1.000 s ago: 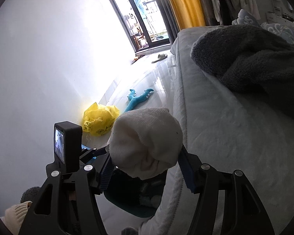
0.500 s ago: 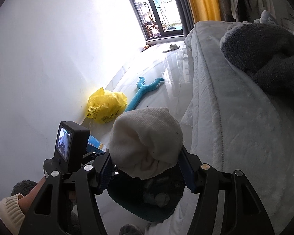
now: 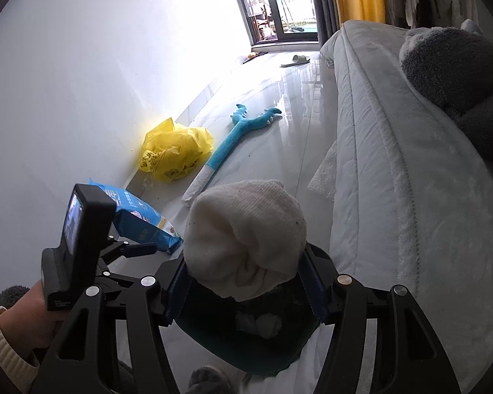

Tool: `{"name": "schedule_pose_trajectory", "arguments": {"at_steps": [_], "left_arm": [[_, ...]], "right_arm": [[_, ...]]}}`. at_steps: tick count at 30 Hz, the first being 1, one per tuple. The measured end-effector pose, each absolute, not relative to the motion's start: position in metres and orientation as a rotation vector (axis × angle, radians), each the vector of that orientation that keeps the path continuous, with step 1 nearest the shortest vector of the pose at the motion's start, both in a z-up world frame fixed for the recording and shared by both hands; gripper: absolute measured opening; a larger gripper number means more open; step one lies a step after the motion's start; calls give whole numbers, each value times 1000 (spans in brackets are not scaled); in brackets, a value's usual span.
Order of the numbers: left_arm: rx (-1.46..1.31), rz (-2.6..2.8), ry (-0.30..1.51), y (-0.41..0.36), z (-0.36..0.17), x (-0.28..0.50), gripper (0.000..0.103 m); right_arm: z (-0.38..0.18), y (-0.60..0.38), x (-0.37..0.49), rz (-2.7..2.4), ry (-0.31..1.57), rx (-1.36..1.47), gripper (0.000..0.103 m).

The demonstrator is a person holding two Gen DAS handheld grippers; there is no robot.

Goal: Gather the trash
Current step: 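Open the left tool over the bin while the right tool releases the sock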

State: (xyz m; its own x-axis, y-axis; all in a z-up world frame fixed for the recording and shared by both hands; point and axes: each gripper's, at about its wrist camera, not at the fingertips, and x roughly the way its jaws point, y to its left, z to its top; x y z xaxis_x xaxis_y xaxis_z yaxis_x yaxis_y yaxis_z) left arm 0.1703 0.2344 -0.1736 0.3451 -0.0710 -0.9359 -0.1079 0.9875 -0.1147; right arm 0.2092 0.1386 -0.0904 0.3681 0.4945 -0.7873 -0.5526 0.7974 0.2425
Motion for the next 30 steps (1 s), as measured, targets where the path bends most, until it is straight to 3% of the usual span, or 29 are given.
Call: {"name": "schedule_pose_trajectory", "arguments": {"at_steps": [10, 30], "left_arm": [[-175, 5, 1086, 252, -148, 157, 90], [-147, 54, 720, 259, -65, 141, 92]], "right_arm": [[-134, 174, 214, 673, 1091, -125, 61], [-194, 190, 223, 591, 1263, -246, 62]]}}
